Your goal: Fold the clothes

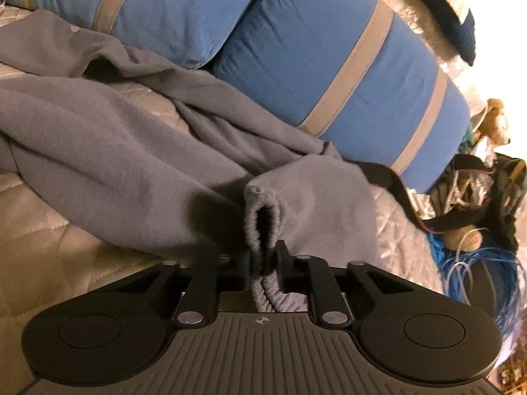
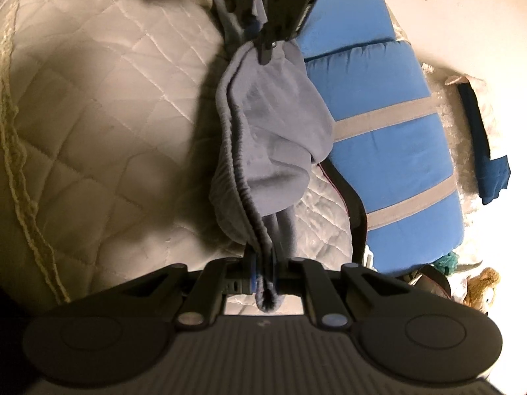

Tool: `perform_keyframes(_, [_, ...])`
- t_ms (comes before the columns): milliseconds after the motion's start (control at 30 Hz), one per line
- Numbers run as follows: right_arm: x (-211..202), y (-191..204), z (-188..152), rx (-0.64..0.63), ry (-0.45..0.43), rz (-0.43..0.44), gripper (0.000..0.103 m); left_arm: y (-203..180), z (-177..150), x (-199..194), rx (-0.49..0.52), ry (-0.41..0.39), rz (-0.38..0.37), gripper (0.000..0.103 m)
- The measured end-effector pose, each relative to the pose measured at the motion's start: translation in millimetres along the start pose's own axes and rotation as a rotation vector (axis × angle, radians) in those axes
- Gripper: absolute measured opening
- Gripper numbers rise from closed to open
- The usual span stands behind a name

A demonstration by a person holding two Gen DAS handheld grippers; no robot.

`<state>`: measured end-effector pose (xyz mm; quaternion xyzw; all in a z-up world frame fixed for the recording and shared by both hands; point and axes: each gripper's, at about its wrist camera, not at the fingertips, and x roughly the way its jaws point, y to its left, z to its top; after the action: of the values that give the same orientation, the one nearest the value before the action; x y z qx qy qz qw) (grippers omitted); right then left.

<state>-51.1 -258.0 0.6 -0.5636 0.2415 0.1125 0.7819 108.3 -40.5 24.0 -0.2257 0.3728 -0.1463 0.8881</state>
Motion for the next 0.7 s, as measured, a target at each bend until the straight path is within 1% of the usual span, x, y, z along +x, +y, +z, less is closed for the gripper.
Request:
perform_keyframes(67, [-1, 0, -1, -0.002, -0.008, 0.001, 0.008, -1, 4, -6, 0.006, -0.014, -0.009, 0.009])
perform_keyframes(167, [-3, 0, -4, -0.013, -0.019, 0.015, 0.007, 4, 10, -12, -0.031, -0.019, -0.021, 0.009])
perform_keyframes(233, [-3, 1, -4, -0.024, -0.021, 0.020, 0.007, 9, 12, -13, -0.058, -0.007, -0.021, 0.009])
perform_keyframes(400, [-2, 3, -4, -0.050, -0.024, 0.023, 0.007, 11, 12, -10, -0.075, 0.011, -0.001, 0.009])
perform_keyframes(600, [-1, 5, -3, -0.066, -0.027, 0.024, 0.007, 13, 12, -11, -0.086, 0.038, 0.011, 0.009])
perform_keyframes(700, [0, 5, -3, -0.062, -0.030, 0.022, 0.007, 8, 11, -15, -0.053, 0.024, 0.021, 0.009])
